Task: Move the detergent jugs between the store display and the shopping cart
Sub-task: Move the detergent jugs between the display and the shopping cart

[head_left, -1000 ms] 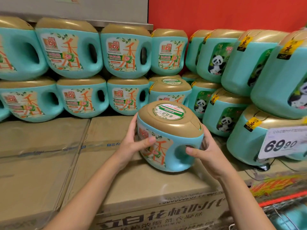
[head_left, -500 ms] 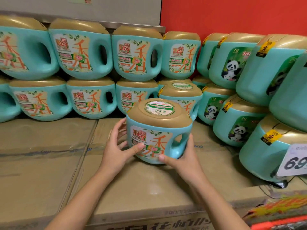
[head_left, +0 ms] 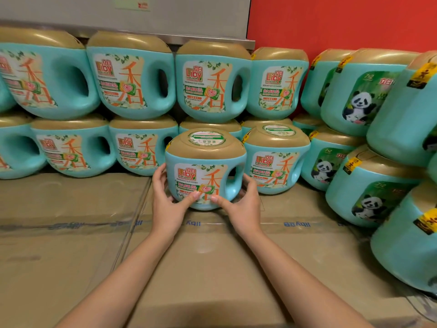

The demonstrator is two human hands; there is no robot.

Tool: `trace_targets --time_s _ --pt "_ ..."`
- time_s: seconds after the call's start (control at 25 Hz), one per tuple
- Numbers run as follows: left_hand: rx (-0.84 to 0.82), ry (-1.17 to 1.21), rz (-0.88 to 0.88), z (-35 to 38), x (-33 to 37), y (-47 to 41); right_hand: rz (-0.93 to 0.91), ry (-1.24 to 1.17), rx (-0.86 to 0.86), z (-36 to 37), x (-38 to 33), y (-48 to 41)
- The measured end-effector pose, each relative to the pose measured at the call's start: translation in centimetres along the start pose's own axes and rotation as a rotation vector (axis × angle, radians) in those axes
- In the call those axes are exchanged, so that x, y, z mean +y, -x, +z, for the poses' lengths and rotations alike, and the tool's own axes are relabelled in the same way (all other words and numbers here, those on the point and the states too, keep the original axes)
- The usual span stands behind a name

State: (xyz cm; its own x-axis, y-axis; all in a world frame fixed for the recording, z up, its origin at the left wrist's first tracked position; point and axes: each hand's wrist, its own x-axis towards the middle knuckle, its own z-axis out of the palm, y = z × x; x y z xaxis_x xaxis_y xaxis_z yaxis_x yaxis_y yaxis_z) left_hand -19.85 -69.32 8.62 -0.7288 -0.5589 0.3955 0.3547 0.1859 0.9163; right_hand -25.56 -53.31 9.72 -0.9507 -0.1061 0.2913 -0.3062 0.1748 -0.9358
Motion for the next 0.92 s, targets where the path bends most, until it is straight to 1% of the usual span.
trace_targets --time_s 0.16,0.32,0.52,0.6,0.68,0.8,0.88,0.92 --pt "0.087 -0.035 -0.027 0.7 -0.6 -1.5 0.027 -0.040 0.036 0.5 0.7 -1.7" --pt "0.096 -0.055 -0.019 0.9 -0.9 -1.6 0.039 -0.062 0.057 0.6 1.2 -2.3" --pt "0.095 -0.145 -0.007 0.9 -0.3 -1.3 0.035 -0.001 0.075 0.7 1.0 -2.2" --pt "0.088 -0.171 -0.011 1.0 -0.1 -1.2 0.054 0.026 0.055 0.6 0.8 -2.1" --pt "0.097 -0.219 -0.033 1.1 0.1 -1.0 0.084 0.075 0.070 0.2 0.5 -1.6" --pt "0.216 -0.210 -0.126 0.6 0.4 -0.4 0.133 0.129 0.107 -1.1 -0.2 0.7" --pt "0.261 -0.180 -0.163 0.6 1.3 0.6 0.136 0.020 0.110 -3.0 -0.6 3.6" --pt "0.218 -0.144 -0.147 1.0 2.0 1.3 0.139 -0.056 0.109 -4.3 -1.0 5.4"
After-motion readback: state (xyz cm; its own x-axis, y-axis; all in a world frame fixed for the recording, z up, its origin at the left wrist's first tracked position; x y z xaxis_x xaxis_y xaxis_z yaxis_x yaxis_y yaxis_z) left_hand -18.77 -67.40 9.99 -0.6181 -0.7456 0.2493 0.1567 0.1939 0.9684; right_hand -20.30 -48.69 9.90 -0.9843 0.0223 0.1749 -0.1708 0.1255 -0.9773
